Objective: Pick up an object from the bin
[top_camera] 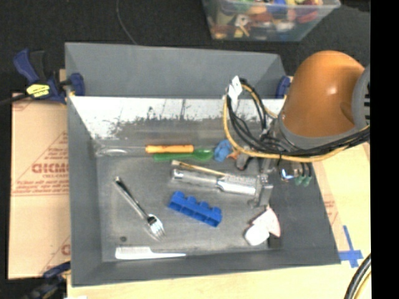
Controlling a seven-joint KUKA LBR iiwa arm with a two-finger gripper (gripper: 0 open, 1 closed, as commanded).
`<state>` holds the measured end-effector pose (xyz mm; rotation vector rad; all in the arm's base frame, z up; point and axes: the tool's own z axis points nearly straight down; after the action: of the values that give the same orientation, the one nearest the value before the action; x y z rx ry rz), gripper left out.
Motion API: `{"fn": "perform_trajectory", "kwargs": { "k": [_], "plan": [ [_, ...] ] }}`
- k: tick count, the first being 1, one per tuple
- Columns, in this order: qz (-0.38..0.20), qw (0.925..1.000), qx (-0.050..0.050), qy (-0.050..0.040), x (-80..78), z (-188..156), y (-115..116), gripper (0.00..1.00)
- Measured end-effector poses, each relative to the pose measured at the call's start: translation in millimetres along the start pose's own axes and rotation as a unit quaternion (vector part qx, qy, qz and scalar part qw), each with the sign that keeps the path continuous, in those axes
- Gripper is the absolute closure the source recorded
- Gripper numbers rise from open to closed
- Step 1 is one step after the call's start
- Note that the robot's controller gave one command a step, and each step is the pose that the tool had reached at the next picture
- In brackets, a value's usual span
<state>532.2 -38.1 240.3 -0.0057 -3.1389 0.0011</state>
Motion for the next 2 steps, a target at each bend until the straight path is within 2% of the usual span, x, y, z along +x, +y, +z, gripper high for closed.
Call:
{"fn": "perform_trajectory", "kwargs": {
  "k": [1, 2],
  "plan": [
    [-0.001, 1.0, 0.001, -0.0033, -1.3, -3, 0, 0.0],
    [-0.076, 0.9971, 0.002, -0.0064, -42.5, 111, -23, 0.0]
  ]
}}
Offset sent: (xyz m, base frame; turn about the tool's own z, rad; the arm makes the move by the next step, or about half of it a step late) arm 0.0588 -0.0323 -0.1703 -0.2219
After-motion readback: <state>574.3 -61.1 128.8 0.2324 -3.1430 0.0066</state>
